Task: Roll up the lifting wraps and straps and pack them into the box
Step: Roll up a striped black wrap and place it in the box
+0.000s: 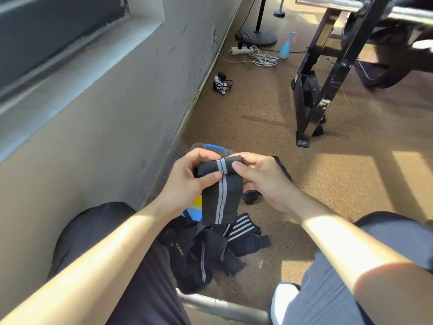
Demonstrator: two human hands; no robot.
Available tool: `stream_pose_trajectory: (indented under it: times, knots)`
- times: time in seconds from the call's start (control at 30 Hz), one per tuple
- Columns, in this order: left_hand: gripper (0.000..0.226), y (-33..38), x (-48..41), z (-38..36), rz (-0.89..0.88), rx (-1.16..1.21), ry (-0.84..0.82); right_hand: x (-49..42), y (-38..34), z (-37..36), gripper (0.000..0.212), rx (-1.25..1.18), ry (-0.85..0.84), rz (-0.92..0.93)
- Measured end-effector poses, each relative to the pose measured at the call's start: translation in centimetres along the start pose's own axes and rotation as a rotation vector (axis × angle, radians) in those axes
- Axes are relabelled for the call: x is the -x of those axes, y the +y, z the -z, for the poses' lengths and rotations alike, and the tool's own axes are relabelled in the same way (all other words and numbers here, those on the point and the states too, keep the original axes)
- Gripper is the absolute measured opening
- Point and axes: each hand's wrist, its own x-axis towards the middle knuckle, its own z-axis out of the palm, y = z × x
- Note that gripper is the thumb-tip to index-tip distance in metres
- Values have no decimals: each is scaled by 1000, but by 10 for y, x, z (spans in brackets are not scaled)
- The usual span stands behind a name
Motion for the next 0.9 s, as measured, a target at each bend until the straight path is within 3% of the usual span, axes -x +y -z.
stream_pose_trajectory:
  times: [0.2, 0.33, 0.47, 0.57, 0.73, 0.83, 0.9]
  knots:
    - [26, 9, 1, -5, 224, 124, -102, -2, -3, 9, 33, -82, 17, 79]
    - [18, 7, 0, -5, 196, 69, -53, -1, 4, 7, 44, 129, 51, 139]
    - [13, 2, 0, -2, 148, 63, -22, -2, 1, 9, 52, 109, 5, 73]
    - [21, 0, 0, 1, 94, 42, -35, -1, -4, 8, 41, 89, -47, -58]
    - [33, 2, 2, -1, 25, -6, -33, -1, -1, 4, 24, 79, -27, -12]
    - [38, 4, 2, -3, 100, 28, -42, 0, -1, 5, 21, 9, -40, 27]
    - [29, 7, 3, -4, 168, 77, -112, -1, -2, 7, 25, -31, -37, 58]
